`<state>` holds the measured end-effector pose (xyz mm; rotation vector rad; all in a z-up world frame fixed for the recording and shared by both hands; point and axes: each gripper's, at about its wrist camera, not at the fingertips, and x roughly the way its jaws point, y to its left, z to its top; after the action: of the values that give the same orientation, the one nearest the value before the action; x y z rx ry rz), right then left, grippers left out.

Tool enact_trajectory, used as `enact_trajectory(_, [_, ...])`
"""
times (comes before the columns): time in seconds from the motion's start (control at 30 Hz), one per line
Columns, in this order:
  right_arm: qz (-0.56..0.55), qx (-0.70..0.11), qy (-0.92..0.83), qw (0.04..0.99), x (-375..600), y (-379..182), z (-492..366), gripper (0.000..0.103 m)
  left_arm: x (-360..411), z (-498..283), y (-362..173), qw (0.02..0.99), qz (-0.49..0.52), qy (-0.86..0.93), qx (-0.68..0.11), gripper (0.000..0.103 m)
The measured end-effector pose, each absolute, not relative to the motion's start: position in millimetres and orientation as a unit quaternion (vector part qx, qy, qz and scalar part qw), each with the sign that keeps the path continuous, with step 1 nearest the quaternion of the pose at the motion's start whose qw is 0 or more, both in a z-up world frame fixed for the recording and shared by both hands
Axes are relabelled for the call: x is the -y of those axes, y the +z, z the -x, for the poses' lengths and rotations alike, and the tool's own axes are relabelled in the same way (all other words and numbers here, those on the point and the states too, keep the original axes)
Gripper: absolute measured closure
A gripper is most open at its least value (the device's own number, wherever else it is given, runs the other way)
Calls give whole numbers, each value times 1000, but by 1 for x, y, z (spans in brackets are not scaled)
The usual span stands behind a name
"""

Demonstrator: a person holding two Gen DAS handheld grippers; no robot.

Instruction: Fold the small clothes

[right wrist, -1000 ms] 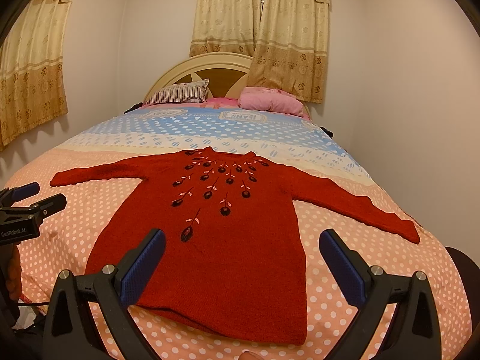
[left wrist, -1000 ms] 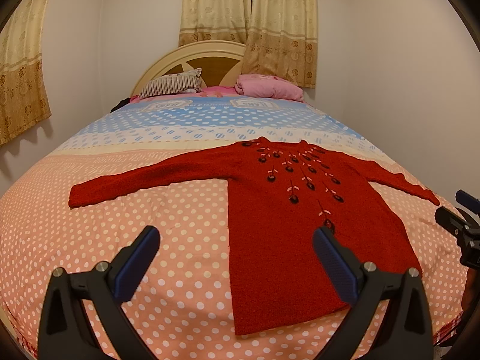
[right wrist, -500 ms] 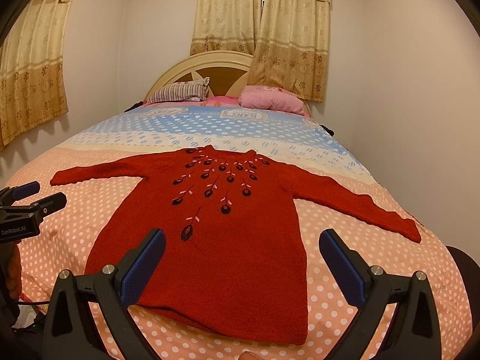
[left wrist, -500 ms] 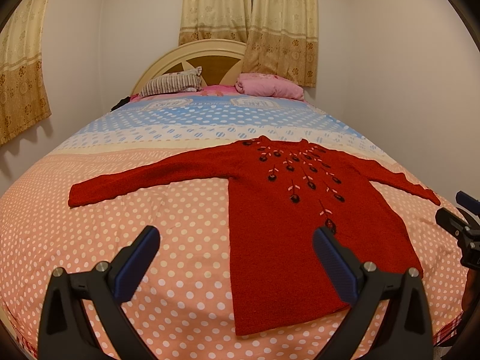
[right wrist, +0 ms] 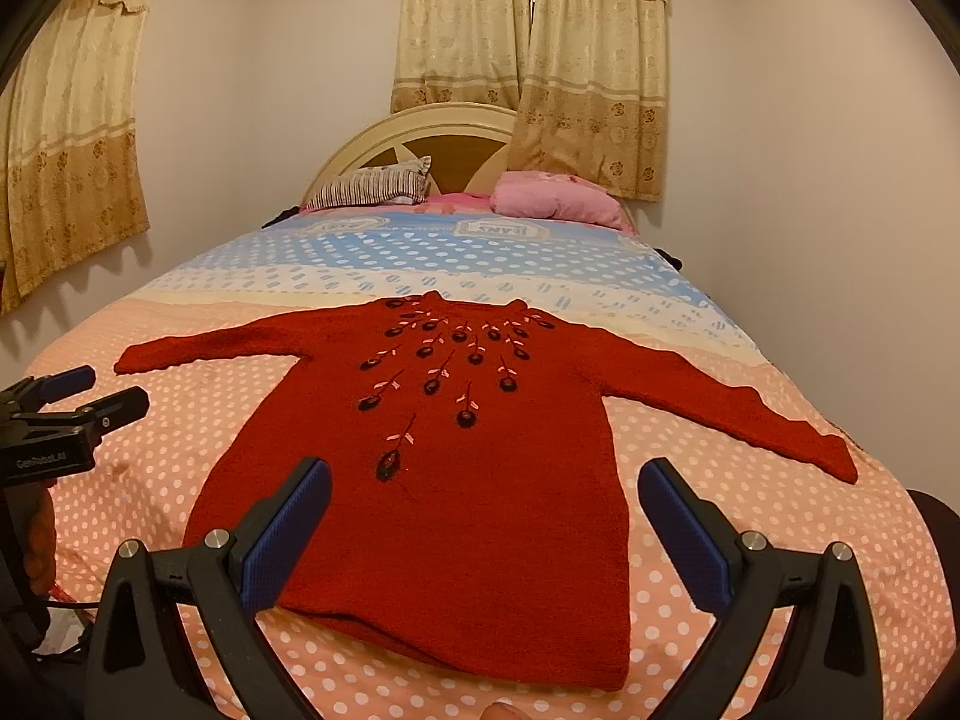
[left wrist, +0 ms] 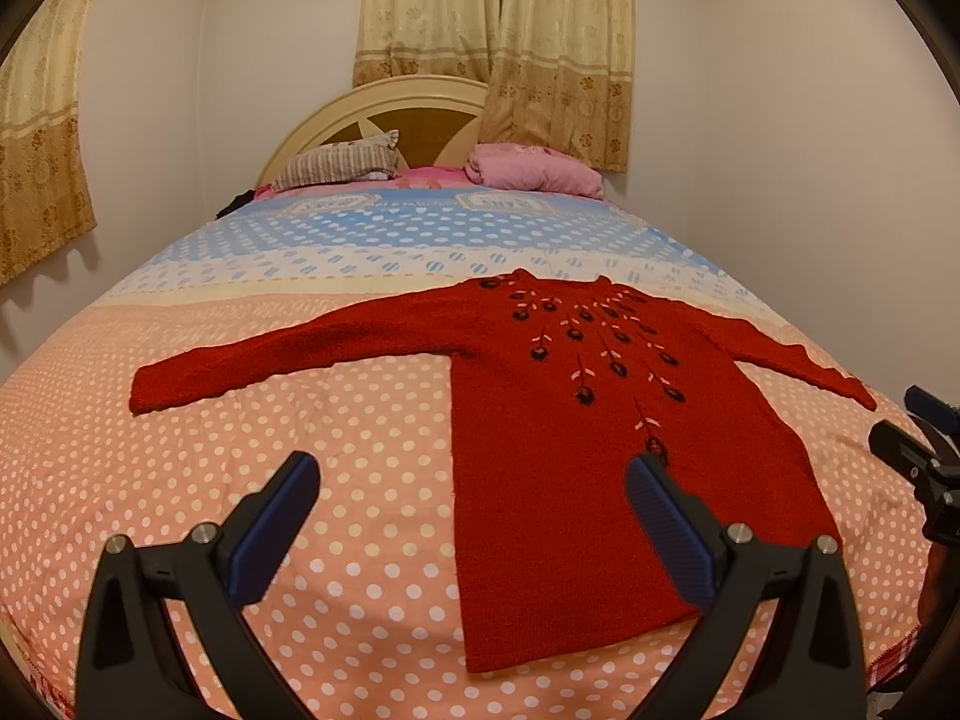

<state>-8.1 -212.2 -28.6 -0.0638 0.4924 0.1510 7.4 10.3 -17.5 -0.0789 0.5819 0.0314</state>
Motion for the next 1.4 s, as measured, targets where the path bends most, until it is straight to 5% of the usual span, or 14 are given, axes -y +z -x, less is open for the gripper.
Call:
enact_trajectory(0.83, [8,-314,30,949,278,-66,-61,1,8,-108,-37,942,3,-26,-334,0])
enact_trajectory(1.4, [-98,-388,-111,910,453,-96,-138,5,35,-191,-69,929,-28,-39,-366,0])
